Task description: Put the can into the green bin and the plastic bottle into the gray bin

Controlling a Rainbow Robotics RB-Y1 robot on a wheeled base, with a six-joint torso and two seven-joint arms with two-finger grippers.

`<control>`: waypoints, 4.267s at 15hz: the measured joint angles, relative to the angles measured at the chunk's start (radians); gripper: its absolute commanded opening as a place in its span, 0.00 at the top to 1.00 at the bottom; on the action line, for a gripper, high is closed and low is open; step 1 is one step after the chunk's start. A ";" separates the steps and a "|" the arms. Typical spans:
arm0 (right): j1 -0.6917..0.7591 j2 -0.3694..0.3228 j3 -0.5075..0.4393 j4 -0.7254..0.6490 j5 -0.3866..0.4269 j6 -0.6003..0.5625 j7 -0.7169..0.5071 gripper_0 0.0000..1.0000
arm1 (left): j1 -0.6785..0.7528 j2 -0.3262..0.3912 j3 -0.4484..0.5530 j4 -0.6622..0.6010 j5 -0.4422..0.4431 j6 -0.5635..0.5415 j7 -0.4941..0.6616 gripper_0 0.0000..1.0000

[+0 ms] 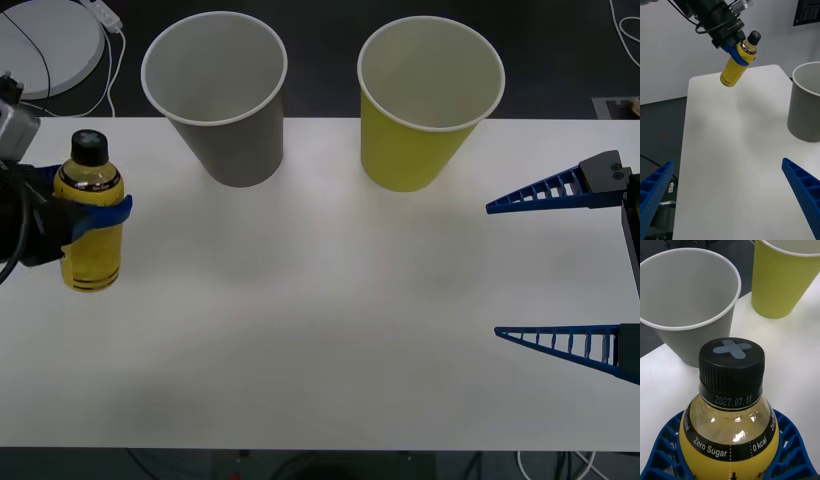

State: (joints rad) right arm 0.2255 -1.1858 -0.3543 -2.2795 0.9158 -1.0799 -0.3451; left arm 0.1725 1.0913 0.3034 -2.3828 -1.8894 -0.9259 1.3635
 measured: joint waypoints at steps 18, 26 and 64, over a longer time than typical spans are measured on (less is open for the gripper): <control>0.000 0.000 0.000 0.000 0.000 0.000 0.000 0.00 | -0.515 0.228 -0.238 0.310 0.207 -0.254 -0.066 1.00; 0.000 0.000 0.000 0.000 0.000 0.000 0.000 0.00 | -0.838 0.265 -0.475 0.462 0.278 -0.360 -0.107 1.00; 0.000 0.000 0.000 0.000 0.000 0.000 0.000 0.00 | -1.750 -0.204 -1.026 1.311 0.162 -0.517 -0.169 1.00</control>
State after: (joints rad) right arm 0.2255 -1.1858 -0.3543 -2.2795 0.9158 -1.0799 -0.3451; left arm -1.5770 0.8873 -0.7226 -1.0715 -1.7274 -1.4427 1.1944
